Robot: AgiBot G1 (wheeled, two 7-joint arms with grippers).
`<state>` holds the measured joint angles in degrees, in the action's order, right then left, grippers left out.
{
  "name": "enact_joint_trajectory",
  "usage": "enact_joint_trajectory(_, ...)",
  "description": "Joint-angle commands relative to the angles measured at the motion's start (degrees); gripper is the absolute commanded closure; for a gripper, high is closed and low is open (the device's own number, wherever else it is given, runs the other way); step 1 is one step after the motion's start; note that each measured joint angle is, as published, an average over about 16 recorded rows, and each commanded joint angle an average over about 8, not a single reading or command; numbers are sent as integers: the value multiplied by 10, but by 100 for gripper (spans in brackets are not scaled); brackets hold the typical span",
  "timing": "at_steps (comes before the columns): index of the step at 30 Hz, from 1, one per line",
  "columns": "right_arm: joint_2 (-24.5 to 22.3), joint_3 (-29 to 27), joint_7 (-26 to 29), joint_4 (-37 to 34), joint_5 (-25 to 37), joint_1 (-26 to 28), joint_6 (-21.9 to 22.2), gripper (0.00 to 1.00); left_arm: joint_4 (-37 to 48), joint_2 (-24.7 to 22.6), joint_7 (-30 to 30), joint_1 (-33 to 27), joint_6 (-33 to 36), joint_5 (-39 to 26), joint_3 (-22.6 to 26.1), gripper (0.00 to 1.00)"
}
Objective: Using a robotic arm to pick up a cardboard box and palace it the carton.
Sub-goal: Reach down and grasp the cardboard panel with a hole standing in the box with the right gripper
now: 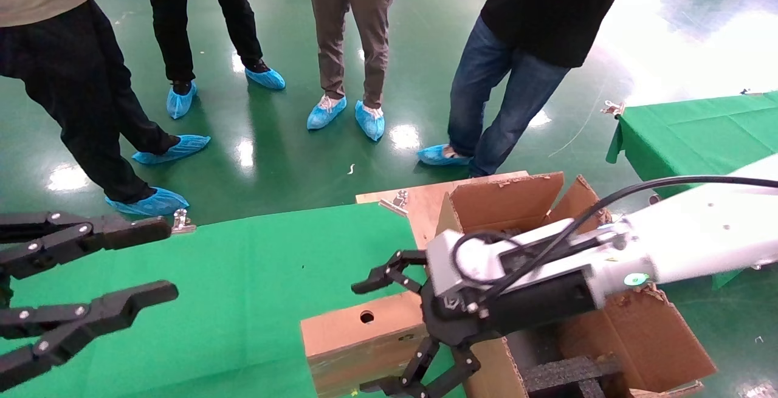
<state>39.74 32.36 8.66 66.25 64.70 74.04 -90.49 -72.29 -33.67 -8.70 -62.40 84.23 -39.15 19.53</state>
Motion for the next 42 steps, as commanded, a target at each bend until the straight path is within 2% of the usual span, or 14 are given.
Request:
enact_joint_trajectory(1,9,20,-10,-11,21,13,-1,0,0,0,0,0,0,0,0,100)
enact_joint_trajectory(11,82,127,-43,-74,124,118,0,0,0,0,0,0,0,0,0,100)
enact_joint_trajectory(24,173,249,-96,-170,202,212,0,0,0,0,0,0,0,0,0,100)
enact_joint_trajectory(25,178,256,-101,-177,202,215,0,0,0,0,0,0,0,0,0,97)
enact_joint_trajectory(30,195,282,-118,-200,199,228,0,0,0,0,0,0,0,0,0,35)
enact_joint_trajectory(32,199,289,-122,-204,199,231,0,13,0,0,0,0,0,0,0,10)
enact_joint_trajectory(33,200,291,-123,-206,200,232,0,25,0,0,0,0,0,0,0,0)
enact_joint_trajectory(38,202,296,-126,-207,201,235,-1,88,0,0,0,0,0,0,0,0)
enact_joint_trajectory(40,201,294,-125,-206,200,234,-1,100,0,0,0,0,0,0,0,0)
enact_joint_trajectory(42,200,292,-124,-205,200,233,-1,100,0,0,0,0,0,0,0,0)
